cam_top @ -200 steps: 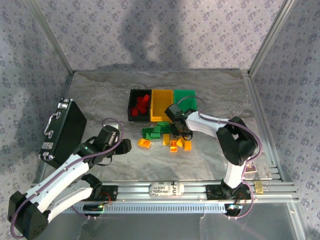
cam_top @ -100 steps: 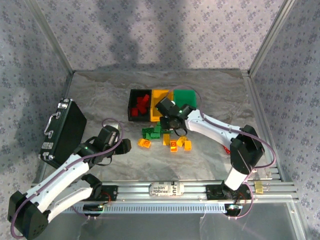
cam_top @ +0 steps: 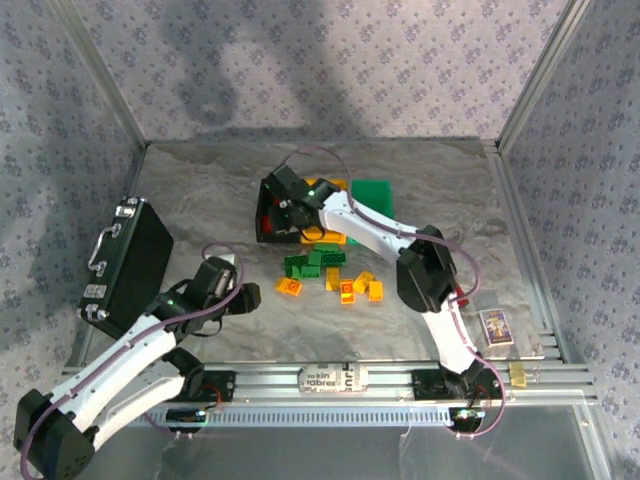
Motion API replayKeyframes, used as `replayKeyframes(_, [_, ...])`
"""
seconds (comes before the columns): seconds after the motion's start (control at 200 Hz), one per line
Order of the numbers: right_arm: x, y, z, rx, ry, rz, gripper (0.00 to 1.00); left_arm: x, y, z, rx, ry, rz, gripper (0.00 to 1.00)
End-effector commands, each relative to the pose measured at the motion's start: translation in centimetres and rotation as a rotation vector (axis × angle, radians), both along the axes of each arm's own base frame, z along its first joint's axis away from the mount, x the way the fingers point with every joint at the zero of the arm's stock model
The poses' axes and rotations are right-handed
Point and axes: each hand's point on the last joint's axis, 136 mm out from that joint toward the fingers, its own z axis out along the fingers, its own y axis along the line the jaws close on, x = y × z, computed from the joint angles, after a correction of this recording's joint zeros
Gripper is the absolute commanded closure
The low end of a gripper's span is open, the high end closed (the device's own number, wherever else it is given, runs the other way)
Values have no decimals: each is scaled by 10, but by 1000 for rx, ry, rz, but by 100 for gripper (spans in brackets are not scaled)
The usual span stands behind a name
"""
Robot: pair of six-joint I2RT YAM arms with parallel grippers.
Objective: Sort the legos into containers by color
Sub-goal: Place the lego in the container, then pick up the lego from the center of the table.
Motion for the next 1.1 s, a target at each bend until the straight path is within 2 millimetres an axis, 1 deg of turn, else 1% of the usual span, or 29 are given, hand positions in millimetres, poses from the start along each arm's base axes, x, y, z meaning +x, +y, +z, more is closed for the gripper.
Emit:
replayKeyframes(0.0, [11, 3, -8, -19, 41, 11, 34, -5, -3, 3, -19, 18, -9, 35])
replayKeyframes(0.02, [12, 3, -8, -27, 33, 2, 27, -6, -3, 4, -18, 19, -12, 35])
replayKeyframes(0.035, [12, 3, -7, -34, 24, -5, 25, -6, -3, 4, -16, 20, -13, 35])
replayKeyframes(0.085, [11, 1, -2, -38, -8, -24, 20, -6, -2, 6, -14, 20, -15, 35])
replayKeyframes(0.09, [11, 0, 1, -35, -13, -26, 20, -6, -2, 6, -15, 19, -14, 35])
replayKeyframes(0.18, [0, 0, 13, 3, -45, -21, 19, -6, -3, 7, -16, 14, -16, 36])
replayKeyframes(0.255, [-8, -10, 20, 2, -54, -22, 20, -5, -4, 7, -12, 15, -21, 35])
replayKeyframes(0.31, [-15, -22, 20, -27, -57, -26, 21, -4, -7, 6, -11, 19, -30, 35])
replayKeyframes(0.325, [-16, -25, 24, -29, -63, -28, 21, -3, -8, 6, -10, 21, -35, 35])
replayKeyframes(0.385, [-24, -39, 27, -42, -69, -38, 21, -2, -13, 5, -10, 22, -50, 35])
replayKeyframes(0.395, [-25, -41, 25, -45, -67, -40, 22, -1, -15, 6, -12, 19, -54, 35])
replayKeyframes(0.46, [-35, -54, 31, -30, -82, -46, 22, 1, -25, 6, -24, 18, -86, 35])
replayKeyframes(0.515, [-43, -66, 33, -21, -90, -63, 23, 3, -38, 8, -46, 16, -128, 32])
replayKeyframes(0.59, [-54, -83, 28, -21, -85, -89, 23, 5, -56, 9, -54, 18, -188, 29])
replayKeyframes(0.68, [-66, -102, 25, -14, -83, -123, 24, 9, -70, 5, -13, 35, -232, 28])
replayKeyframes(0.71, [-71, -109, 22, -18, -77, -132, 24, 10, -72, 2, 5, 47, -239, 28])
replayKeyframes(0.72, [-69, -109, 25, -2, -88, -137, 24, 11, -74, 1, 9, 52, -242, 28])
replayKeyframes(0.75, [-72, -112, 24, 8, -91, -145, 25, 13, -76, -3, 24, 67, -244, 28])
replayKeyframes(0.88, [-83, -135, 18, 5, -88, -186, 26, 23, -82, -15, 81, 112, -252, 29])
replayKeyframes(0.91, [-84, -137, 21, 13, -95, -194, 27, 24, -84, -17, 89, 118, -258, 29])
replayKeyframes(0.915, [-86, -140, 15, 3, -87, -195, 27, 24, -84, -18, 92, 121, -258, 29])
replayKeyframes(0.93, [-90, -144, 10, -7, -80, -195, 27, 26, -86, -18, 93, 122, -259, 29])
replayKeyframes(0.989, [-94, -151, 5, -5, -74, -210, 27, 29, -91, -22, 102, 135, -275, 29])
replayKeyframes(1.099, [-99, -162, -1, 5, -63, -240, 28, 36, -94, -28, 133, 152, -280, 30])
